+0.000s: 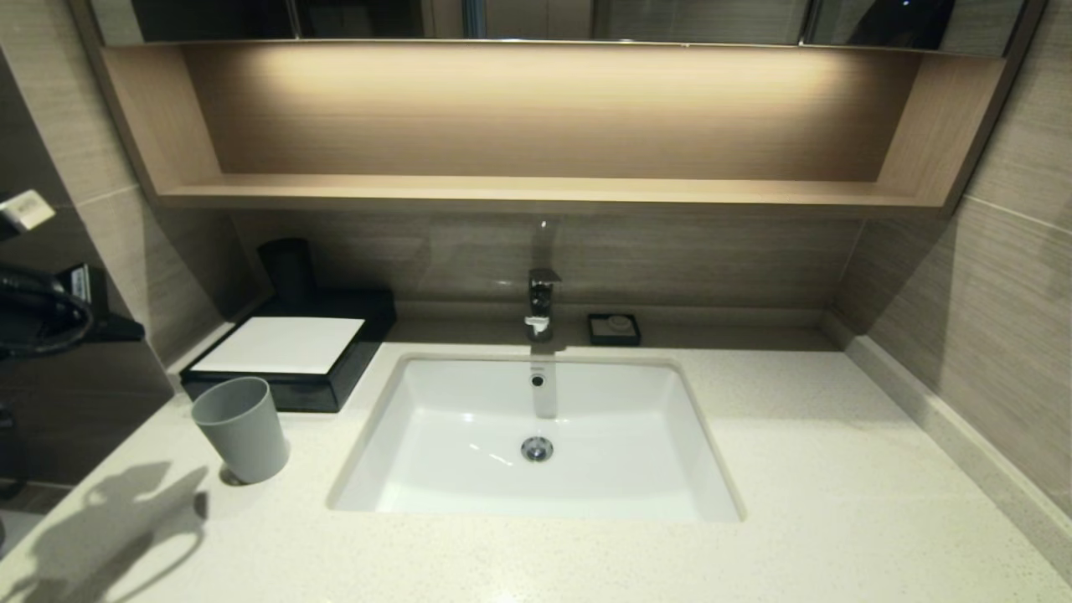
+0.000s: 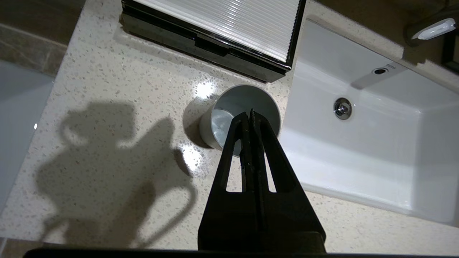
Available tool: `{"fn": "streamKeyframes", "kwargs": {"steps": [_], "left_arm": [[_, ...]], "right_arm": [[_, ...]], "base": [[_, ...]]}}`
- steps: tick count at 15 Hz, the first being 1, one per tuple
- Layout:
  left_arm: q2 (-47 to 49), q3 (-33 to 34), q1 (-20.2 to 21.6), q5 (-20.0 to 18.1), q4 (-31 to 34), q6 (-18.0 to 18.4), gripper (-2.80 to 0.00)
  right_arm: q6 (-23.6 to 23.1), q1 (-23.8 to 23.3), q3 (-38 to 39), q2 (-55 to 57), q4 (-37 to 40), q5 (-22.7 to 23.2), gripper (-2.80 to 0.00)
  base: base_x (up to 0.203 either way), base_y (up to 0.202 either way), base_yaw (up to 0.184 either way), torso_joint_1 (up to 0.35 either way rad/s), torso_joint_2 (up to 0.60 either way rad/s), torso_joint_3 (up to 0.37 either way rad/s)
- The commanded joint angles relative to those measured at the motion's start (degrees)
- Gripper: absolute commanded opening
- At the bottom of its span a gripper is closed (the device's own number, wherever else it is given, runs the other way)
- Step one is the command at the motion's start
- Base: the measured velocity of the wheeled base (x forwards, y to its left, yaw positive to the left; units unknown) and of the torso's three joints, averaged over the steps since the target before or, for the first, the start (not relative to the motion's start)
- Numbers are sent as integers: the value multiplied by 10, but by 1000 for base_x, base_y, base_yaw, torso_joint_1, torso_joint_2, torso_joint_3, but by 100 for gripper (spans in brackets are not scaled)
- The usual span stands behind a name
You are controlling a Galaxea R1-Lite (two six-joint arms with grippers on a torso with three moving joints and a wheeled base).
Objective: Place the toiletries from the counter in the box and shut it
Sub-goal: Pick up the cup
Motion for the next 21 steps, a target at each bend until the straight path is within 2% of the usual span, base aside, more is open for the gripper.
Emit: {"fn": "streamKeyframes", "kwargs": {"steps": [1, 3, 4, 6, 11, 14, 19, 21], "left_arm": [[-39, 100, 4, -2, -107, 19, -280], [-72, 171, 5, -3, -181, 31, -280], [-93, 203, 6, -4, -197, 40, -280], [-139, 260, 6, -11, -213, 58, -280], [-231, 364, 12, -32, -259, 61, -280], [-245, 407, 25, -35, -286, 62, -280], [-244, 503, 32, -37, -403, 62, -280], [-240, 517, 32, -47, -409, 62, -280]], "right_arm": [[0, 0, 1, 0, 0, 0, -280], [0, 0, 1, 0, 0, 0, -280], [0, 0, 1, 0, 0, 0, -280], [0, 0, 1, 0, 0, 0, -280], [0, 0, 1, 0, -1, 0, -280], [0, 0, 1, 0, 0, 0, -280], [0, 0, 1, 0, -1, 0, -280], [0, 0, 1, 0, -1, 0, -280]], "base": [[0, 0, 0, 0, 0, 0], [0, 0, 0, 0, 0, 0], [0, 0, 0, 0, 0, 0], [0, 0, 0, 0, 0, 0], [0, 0, 0, 0, 0, 0], [0, 0, 0, 0, 0, 0], [0, 0, 0, 0, 0, 0], [0, 0, 0, 0, 0, 0]]}}
